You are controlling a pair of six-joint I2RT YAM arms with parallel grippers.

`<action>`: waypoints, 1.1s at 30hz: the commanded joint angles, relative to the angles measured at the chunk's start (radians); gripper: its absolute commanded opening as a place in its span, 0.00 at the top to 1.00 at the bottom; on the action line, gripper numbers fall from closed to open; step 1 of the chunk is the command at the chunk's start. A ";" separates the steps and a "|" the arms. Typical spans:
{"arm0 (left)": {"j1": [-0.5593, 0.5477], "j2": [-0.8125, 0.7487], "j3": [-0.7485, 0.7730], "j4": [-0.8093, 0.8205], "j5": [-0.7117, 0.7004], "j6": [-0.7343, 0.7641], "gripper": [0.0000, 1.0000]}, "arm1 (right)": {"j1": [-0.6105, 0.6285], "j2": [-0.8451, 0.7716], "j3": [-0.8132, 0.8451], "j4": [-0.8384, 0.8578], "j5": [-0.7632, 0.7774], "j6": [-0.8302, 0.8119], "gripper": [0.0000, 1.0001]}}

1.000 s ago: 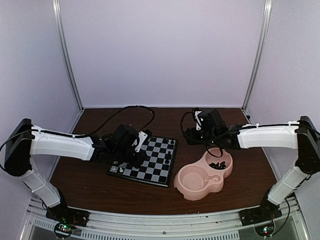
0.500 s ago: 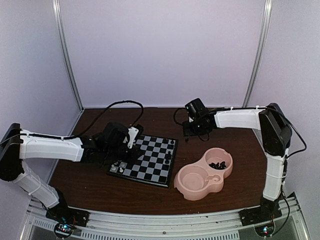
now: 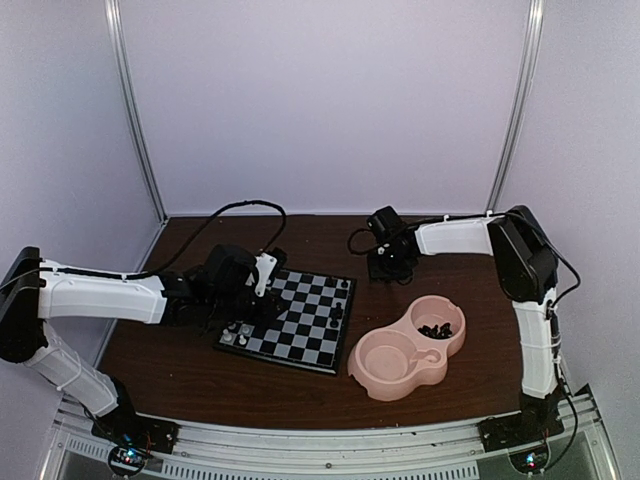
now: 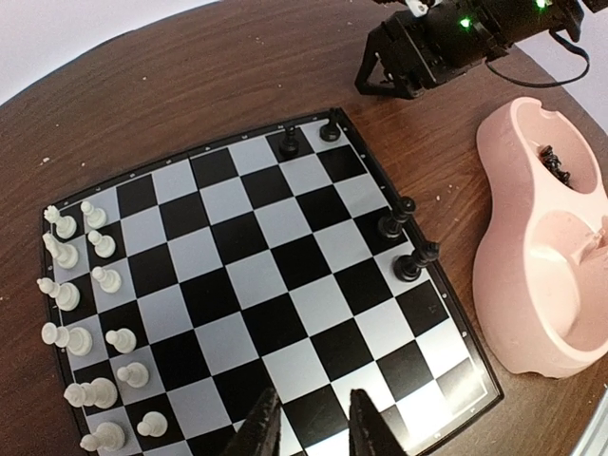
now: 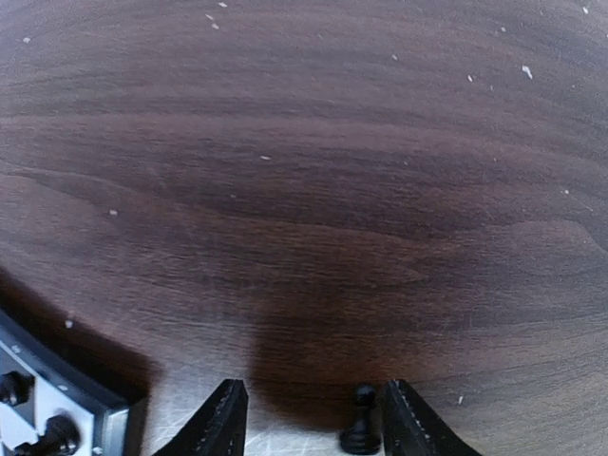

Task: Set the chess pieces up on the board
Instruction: Pick up the pawn from the center of the board.

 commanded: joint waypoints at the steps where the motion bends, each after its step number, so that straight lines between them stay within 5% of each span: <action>1: 0.006 -0.003 -0.003 0.041 0.021 -0.010 0.74 | -0.016 0.041 0.052 -0.063 0.031 -0.007 0.49; 22: 0.006 0.007 0.012 0.022 0.027 -0.005 0.73 | -0.025 -0.012 -0.012 -0.090 -0.007 0.041 0.77; 33: 0.006 0.012 0.018 0.019 0.036 -0.003 0.73 | -0.019 -0.055 -0.045 -0.100 0.006 0.060 0.74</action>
